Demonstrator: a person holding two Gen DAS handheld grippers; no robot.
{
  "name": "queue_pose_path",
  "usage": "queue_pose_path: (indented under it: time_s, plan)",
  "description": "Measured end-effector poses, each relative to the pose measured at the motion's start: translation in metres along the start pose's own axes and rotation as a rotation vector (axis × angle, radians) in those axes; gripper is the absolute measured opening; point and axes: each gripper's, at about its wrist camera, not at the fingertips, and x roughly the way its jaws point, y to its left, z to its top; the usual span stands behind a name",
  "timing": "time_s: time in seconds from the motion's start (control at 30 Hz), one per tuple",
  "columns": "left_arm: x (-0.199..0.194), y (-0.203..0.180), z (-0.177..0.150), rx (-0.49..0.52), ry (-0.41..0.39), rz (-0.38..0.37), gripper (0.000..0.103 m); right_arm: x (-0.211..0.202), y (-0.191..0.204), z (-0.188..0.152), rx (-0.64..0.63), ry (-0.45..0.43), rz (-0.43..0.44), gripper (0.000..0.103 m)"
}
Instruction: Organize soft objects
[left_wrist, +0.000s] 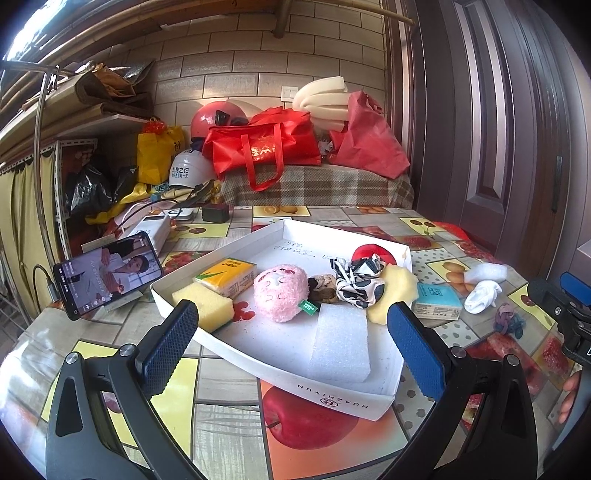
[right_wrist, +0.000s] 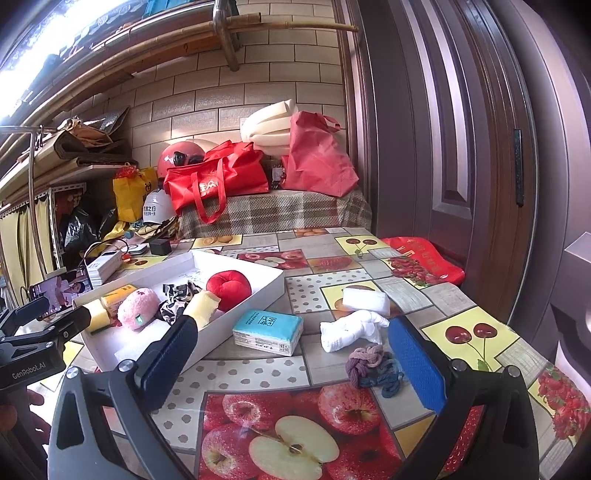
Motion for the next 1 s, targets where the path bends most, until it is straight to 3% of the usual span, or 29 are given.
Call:
queue_pose_path:
  time_s: [0.7,0.77,0.83,0.9,1.0]
  plan:
    - [-0.001,0.000,0.000,0.013,-0.005,0.001,0.103,0.001,-0.009,-0.001,0.042,-0.005,0.028,0.103]
    - [-0.001,-0.008,0.001,0.043,0.005,-0.035,0.103,0.003,-0.018,-0.002,0.014,0.014,0.006,0.103]
    - [-0.001,-0.021,0.001,0.091,0.030,-0.116,0.103,0.006,-0.034,-0.001,-0.020,0.018,-0.018,0.103]
    - [0.000,-0.040,0.001,0.170,0.046,-0.179,0.103,0.010,-0.057,0.000,-0.021,0.029,0.011,0.103]
    - [0.009,-0.068,-0.001,0.285,0.093,-0.232,0.103,0.023,-0.092,-0.001,-0.012,0.129,0.055,0.103]
